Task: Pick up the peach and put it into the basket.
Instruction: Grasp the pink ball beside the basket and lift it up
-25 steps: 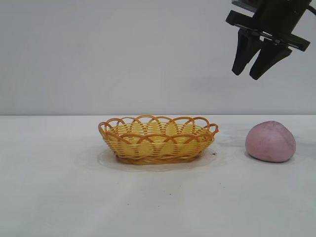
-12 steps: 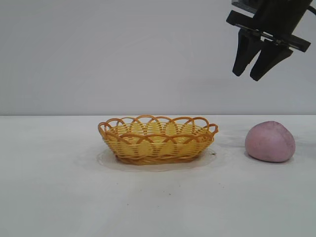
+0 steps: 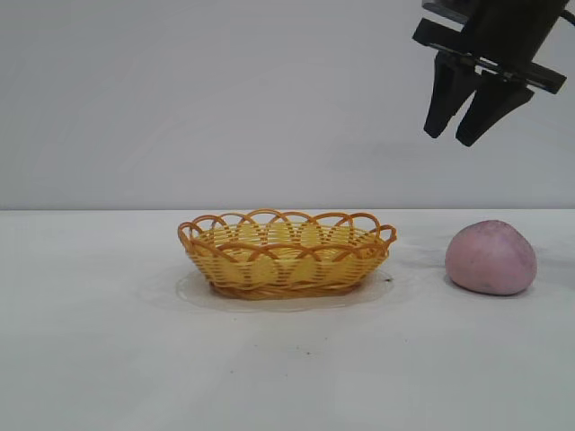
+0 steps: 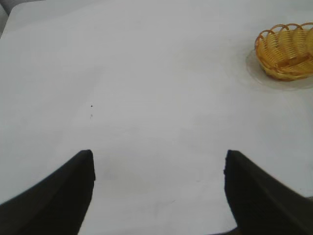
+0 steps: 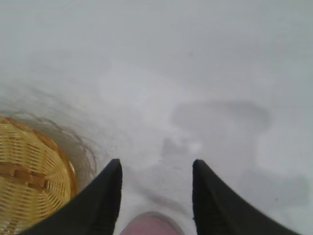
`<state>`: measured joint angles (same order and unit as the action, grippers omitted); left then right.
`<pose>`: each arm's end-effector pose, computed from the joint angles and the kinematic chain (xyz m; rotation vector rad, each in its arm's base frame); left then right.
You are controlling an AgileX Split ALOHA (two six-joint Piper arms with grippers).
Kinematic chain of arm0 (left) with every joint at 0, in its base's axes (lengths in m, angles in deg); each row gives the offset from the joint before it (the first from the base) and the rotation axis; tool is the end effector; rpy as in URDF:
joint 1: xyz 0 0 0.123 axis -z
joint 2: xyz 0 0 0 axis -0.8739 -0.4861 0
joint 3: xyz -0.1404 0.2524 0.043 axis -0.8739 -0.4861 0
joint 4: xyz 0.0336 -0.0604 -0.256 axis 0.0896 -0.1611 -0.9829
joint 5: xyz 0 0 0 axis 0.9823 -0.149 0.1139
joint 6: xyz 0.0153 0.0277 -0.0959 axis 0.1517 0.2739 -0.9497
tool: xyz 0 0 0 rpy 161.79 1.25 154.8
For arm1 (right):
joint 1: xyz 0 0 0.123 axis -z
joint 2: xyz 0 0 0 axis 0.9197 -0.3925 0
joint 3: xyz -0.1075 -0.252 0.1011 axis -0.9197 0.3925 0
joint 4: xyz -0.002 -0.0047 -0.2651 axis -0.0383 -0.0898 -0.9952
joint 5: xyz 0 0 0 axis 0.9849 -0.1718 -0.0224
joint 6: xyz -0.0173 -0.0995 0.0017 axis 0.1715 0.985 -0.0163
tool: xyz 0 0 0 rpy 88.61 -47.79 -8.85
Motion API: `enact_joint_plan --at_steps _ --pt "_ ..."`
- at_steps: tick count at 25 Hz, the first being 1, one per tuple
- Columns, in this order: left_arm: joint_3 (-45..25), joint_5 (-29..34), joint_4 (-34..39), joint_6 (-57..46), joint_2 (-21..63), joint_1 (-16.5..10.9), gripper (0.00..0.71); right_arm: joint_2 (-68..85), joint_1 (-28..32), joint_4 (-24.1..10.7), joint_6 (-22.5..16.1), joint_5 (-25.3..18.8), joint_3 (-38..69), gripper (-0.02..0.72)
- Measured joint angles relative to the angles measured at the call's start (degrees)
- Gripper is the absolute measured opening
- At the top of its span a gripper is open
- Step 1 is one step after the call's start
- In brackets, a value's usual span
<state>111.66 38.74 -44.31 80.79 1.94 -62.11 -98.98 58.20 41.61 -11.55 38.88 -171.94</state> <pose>0.0042 -0.0096 0.2720 0.1361 2.0847 -0.0298 0.4235 0.0999 0.2089 -0.5144 2.6296 0.4746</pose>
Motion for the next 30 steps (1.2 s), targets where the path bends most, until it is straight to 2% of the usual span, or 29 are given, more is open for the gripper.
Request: enact_joint_plan --at_steps 5,15,19,24,28,30 --pt "0.0 0.0 0.0 0.0 0.0 0.0 0.490 0.0 0.0 -0.2 0.0 -2.2 0.0 0.282" --pt "0.0 0.0 0.0 0.0 0.0 0.0 0.490 0.0 0.0 -7.1 -0.2 -16.5 0.0 0.282" --pt "0.0 0.0 0.0 0.0 0.0 0.0 0.490 0.4 -0.1 -9.7 -4.8 -20.1 0.0 0.282" --pt "0.0 0.0 0.0 0.0 0.0 0.0 0.490 0.9 -0.7 -11.1 -13.9 -22.1 0.0 0.282" --pt "0.0 0.0 0.0 0.0 0.0 0.0 0.490 0.9 -3.9 -12.3 -17.5 -22.5 0.0 0.282" --pt "0.0 0.0 0.0 0.0 0.0 0.0 0.490 0.9 -5.9 -14.2 -19.1 -22.0 0.0 0.282"
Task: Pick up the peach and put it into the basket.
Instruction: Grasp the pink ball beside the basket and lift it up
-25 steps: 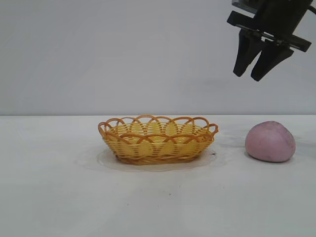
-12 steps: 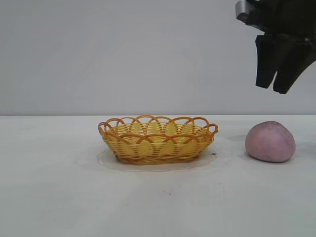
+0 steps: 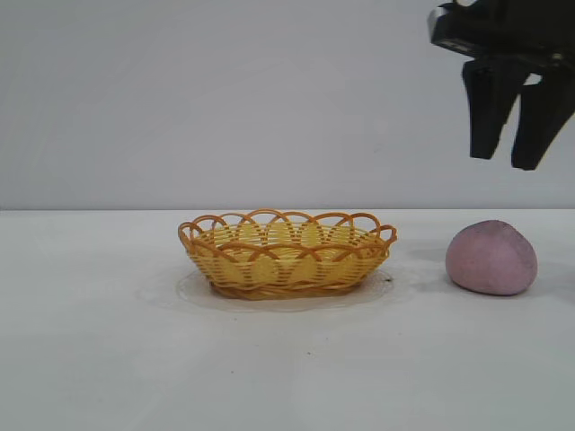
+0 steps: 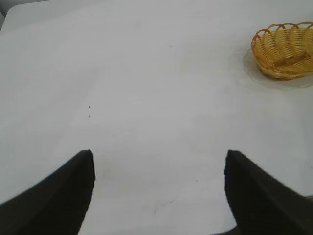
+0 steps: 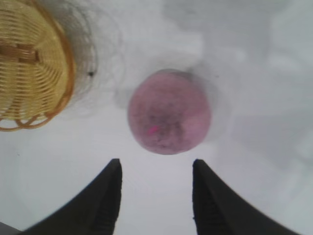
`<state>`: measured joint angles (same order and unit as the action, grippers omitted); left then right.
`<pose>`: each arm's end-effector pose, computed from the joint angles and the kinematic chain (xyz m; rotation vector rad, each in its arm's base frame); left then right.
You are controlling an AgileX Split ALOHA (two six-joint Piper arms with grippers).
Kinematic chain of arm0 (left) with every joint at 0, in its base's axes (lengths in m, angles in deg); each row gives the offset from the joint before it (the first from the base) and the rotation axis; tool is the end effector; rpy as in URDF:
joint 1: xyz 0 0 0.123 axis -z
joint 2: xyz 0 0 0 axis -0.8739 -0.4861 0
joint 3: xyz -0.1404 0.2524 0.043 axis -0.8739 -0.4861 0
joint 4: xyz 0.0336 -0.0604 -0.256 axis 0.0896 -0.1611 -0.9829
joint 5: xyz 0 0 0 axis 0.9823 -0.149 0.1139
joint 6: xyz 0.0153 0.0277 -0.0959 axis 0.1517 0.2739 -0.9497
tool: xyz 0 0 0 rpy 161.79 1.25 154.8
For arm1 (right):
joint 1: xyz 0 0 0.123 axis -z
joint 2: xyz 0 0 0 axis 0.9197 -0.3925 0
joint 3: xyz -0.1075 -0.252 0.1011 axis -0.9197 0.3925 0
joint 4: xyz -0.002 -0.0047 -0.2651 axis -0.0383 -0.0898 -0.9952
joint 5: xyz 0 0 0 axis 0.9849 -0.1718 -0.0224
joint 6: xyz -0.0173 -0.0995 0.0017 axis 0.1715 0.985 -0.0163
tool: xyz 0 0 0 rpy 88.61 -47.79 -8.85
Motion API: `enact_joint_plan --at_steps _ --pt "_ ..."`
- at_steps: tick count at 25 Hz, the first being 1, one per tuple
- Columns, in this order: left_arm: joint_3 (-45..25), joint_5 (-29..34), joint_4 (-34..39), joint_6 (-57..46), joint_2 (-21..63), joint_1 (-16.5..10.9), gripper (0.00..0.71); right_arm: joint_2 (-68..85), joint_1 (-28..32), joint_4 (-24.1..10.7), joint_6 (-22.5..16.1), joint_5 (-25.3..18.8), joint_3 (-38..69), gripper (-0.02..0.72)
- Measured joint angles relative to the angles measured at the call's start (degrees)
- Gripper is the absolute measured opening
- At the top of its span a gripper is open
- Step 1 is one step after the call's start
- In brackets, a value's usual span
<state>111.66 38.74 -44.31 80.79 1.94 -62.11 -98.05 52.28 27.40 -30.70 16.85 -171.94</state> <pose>0.0042 -0.0096 0.2720 0.1361 2.0847 -0.0298 0.3737 0.1211 0.2033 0.5292 -3.0611 -0.3571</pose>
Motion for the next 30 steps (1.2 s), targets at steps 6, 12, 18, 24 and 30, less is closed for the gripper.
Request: enact_joint_plan --at_steps 6,12,18,24,30 --pt "0.0 0.0 0.0 0.0 0.0 0.0 0.490 -1.0 -2.2 -4.3 -5.0 1.8 -0.1 0.282" --pt "0.0 0.0 0.0 0.0 0.0 0.0 0.490 -5.5 -2.2 -4.9 -5.2 3.4 -0.1 0.282" --pt "0.0 0.0 0.0 0.0 0.0 0.0 0.490 -9.3 -2.2 -5.0 -5.1 3.9 -0.1 0.282" --pt "0.0 0.0 0.0 0.0 0.0 0.0 0.490 -9.9 -2.2 -6.6 -3.3 3.6 -0.7 0.048" --pt "0.0 0.0 0.0 0.0 0.0 0.0 0.490 -8.7 -2.2 -8.3 -3.2 -0.4 -5.7 0.000"
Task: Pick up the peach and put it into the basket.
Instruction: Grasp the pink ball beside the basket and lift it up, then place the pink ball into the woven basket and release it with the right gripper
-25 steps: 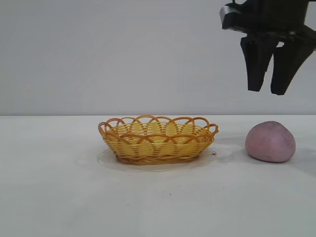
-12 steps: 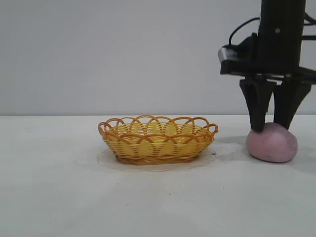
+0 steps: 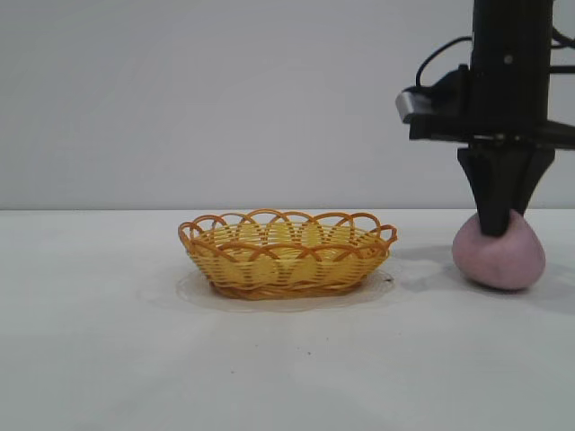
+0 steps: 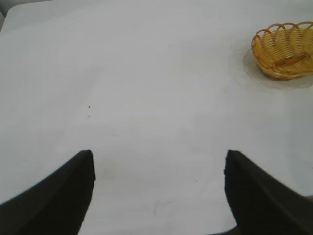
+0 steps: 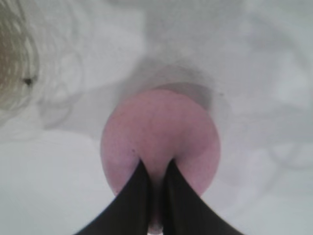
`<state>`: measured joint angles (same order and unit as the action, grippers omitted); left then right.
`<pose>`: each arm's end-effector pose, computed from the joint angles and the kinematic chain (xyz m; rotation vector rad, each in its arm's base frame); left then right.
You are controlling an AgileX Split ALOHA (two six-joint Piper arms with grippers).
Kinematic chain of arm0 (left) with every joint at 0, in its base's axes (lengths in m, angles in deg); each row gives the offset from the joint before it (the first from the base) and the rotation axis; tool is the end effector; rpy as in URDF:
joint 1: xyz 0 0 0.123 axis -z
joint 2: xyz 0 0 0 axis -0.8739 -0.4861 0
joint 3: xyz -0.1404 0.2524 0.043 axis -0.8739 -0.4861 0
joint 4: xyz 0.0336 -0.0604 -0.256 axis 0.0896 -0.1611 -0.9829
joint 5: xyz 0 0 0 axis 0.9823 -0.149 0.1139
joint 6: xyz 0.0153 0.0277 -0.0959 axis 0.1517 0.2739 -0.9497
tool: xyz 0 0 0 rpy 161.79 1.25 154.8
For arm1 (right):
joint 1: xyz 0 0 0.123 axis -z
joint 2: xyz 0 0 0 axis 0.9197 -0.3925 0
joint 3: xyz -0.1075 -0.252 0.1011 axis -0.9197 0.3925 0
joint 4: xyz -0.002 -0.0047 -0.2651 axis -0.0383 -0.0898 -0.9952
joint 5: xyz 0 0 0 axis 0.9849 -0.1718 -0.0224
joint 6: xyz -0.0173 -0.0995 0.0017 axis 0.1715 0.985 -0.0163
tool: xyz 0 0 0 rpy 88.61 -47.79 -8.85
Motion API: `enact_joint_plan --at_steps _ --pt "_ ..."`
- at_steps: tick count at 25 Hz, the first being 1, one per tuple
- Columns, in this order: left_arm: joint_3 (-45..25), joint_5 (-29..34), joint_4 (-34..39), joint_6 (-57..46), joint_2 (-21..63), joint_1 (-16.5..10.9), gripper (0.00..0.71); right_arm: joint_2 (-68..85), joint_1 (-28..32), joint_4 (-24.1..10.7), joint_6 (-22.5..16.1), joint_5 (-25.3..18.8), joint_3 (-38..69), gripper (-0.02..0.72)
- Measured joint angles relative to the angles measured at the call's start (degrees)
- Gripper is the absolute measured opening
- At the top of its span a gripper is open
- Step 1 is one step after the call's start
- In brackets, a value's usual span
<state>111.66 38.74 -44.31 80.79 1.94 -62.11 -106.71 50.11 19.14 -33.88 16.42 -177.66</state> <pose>0.0042 -0.0096 0.2720 0.1361 2.0847 -0.0298 0.3976 0.1299 0.1646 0.5730 -3.0121 -0.1360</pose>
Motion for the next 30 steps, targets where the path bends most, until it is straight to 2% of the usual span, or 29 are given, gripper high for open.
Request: enact_joint_plan --at_steps 8,19,26,27,28,30 --pt "0.0 0.0 0.0 0.0 0.0 0.0 0.490 2.0 -3.2 -0.5 0.0 -0.8 -12.6 0.000" --pt "0.0 0.0 0.0 0.0 0.0 0.0 0.490 0.5 -16.4 -0.7 0.0 -1.5 -13.7 0.000" --pt "0.0 0.0 0.0 0.0 0.0 0.0 0.490 -4.5 -18.5 -0.7 0.1 -1.5 -13.7 0.000" --pt "0.0 0.0 0.0 0.0 0.0 0.0 0.490 -5.2 -18.5 -0.7 0.1 -1.3 -13.7 0.059" --pt "0.0 0.0 0.0 0.0 0.0 0.0 0.490 -5.8 -18.5 -0.7 0.1 -1.2 -13.7 0.059" --pt "0.0 0.0 0.0 0.0 0.0 0.0 0.490 -6.5 -18.5 -0.5 0.1 -0.6 -13.7 0.160"
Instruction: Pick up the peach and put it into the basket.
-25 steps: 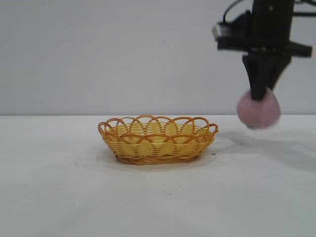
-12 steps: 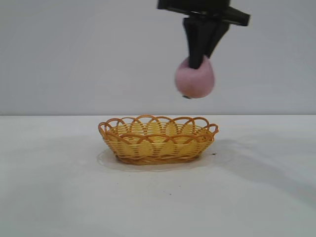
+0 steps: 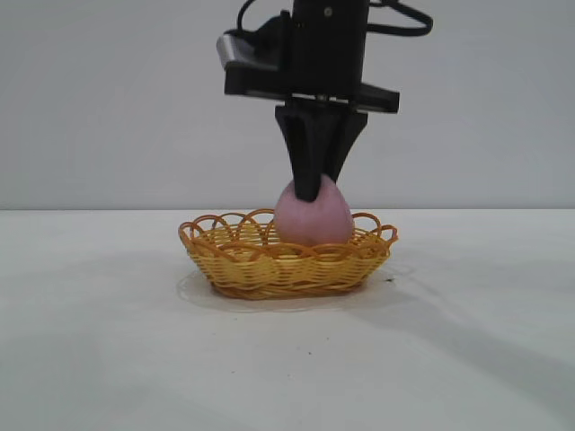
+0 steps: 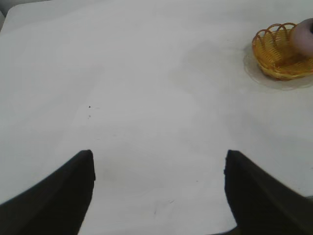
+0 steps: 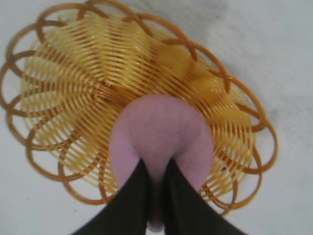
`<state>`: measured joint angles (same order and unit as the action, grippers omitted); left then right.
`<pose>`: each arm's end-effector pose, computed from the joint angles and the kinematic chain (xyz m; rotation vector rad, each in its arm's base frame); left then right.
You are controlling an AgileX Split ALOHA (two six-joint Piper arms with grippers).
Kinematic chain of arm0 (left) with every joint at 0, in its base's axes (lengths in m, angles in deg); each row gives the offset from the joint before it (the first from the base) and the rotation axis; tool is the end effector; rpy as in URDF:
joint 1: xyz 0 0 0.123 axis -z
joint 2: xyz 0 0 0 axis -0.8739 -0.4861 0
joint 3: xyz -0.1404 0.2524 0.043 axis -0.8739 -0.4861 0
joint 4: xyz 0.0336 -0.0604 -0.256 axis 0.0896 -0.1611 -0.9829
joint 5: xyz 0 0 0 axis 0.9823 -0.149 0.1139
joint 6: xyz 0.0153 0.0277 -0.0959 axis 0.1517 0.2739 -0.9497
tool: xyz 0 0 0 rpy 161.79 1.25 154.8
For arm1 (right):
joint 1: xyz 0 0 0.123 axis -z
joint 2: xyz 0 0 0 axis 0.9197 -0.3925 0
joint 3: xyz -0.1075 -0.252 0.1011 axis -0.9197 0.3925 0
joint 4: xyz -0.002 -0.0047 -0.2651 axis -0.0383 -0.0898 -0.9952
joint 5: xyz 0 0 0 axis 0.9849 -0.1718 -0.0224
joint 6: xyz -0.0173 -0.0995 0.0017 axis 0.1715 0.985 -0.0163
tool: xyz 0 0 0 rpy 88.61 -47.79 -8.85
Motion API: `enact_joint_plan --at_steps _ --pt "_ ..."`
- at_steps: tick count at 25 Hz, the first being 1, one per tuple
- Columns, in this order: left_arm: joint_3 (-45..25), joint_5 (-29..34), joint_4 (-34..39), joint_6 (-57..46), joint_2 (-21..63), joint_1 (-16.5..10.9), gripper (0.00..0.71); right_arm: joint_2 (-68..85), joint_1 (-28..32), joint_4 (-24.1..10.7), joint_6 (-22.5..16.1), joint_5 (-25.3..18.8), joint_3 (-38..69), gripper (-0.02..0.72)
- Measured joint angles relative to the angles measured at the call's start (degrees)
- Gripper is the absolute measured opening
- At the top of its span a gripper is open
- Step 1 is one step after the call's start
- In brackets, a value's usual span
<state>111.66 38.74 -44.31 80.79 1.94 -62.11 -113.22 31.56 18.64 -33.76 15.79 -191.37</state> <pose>0.0042 -0.0096 0.2720 0.1361 2.0847 -0.0298 0.3738 0.2757 0.1750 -1.0831 2.9164 0.1528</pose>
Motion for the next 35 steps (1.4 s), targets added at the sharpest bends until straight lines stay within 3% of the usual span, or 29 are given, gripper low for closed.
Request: enact_joint_plan --at_steps 5,9,10,14,19,35 --pt "0.0 0.0 0.0 0.0 0.0 0.0 0.490 -0.3 0.0 0.3 0.0 1.4 0.0 0.352" --pt "0.0 0.0 0.0 0.0 0.0 0.0 0.490 -0.1 0.0 0.3 0.0 1.8 0.0 0.358" --pt "0.0 0.0 0.0 0.0 0.0 0.0 0.490 -0.1 0.0 0.0 0.0 1.8 -0.2 0.400" --pt "0.0 0.0 0.0 0.0 0.0 0.0 0.490 0.7 0.6 -3.5 0.0 1.3 -3.1 0.385" --pt "0.0 0.0 0.0 0.0 0.0 0.0 0.490 0.7 4.2 -4.5 0.0 -0.6 -7.9 0.385" --pt "0.0 0.0 0.0 0.0 0.0 0.0 0.490 0.7 28.0 -5.0 -0.1 -1.1 -11.4 0.385"
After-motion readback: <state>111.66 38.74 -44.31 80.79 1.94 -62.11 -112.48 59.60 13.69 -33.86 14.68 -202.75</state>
